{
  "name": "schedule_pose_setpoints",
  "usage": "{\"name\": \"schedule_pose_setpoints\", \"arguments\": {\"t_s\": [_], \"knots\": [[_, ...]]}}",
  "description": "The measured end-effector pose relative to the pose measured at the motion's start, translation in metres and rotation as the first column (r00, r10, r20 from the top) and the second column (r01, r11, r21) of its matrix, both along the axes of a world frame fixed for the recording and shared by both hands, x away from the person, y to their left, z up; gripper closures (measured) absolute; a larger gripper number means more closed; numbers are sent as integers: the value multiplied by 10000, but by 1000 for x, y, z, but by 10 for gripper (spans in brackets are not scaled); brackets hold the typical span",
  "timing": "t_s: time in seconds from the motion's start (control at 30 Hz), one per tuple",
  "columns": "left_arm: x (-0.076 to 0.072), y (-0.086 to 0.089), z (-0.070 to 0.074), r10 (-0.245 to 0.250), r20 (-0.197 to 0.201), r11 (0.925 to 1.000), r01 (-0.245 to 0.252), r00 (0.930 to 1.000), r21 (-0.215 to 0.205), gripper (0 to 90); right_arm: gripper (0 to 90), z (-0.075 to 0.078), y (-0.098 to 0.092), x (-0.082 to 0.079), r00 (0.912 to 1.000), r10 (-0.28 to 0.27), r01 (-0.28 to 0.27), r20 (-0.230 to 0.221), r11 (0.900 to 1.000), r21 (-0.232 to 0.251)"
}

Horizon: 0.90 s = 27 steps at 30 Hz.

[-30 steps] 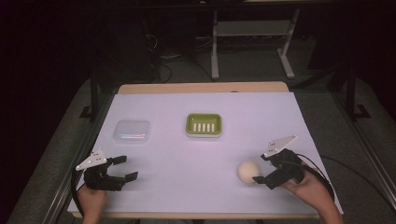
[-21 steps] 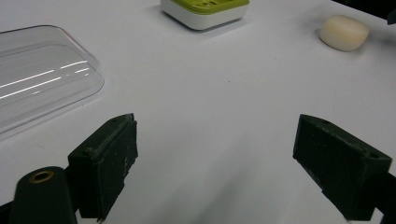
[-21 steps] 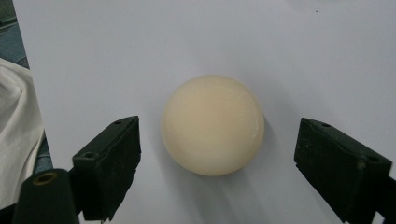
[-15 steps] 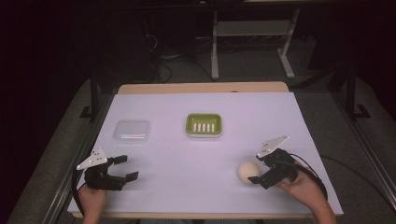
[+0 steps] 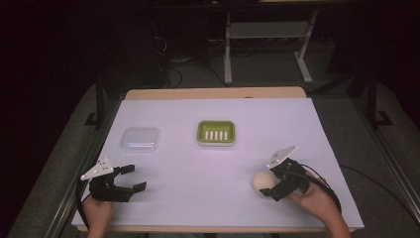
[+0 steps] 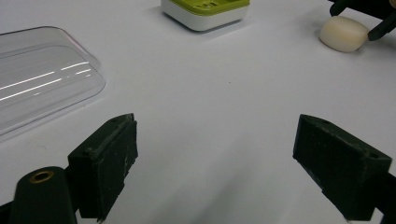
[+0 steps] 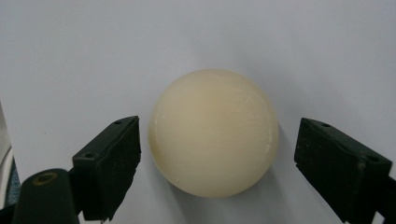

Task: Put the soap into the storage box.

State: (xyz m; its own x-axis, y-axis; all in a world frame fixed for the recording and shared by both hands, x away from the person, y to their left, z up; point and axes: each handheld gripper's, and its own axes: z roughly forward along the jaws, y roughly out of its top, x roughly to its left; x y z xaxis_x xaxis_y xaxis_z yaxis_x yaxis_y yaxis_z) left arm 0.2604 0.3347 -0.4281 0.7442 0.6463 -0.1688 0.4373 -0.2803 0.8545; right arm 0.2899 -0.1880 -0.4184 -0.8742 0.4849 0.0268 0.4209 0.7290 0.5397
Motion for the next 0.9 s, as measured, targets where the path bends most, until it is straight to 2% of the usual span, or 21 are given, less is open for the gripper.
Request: {"name": "schedule_pose_setpoints", "arguments": {"t_s": [0.47,0.9], "knots": [[0,0,0,-12,19,10000,12,10000,-10,133,138,-10,9,1,9998,102,-106,-144,9995,-281],[0,0,0,-12,12,10000,12,10000,4,132,148,-13,11,2,10000,93,-95,-24,9986,-512]]}}
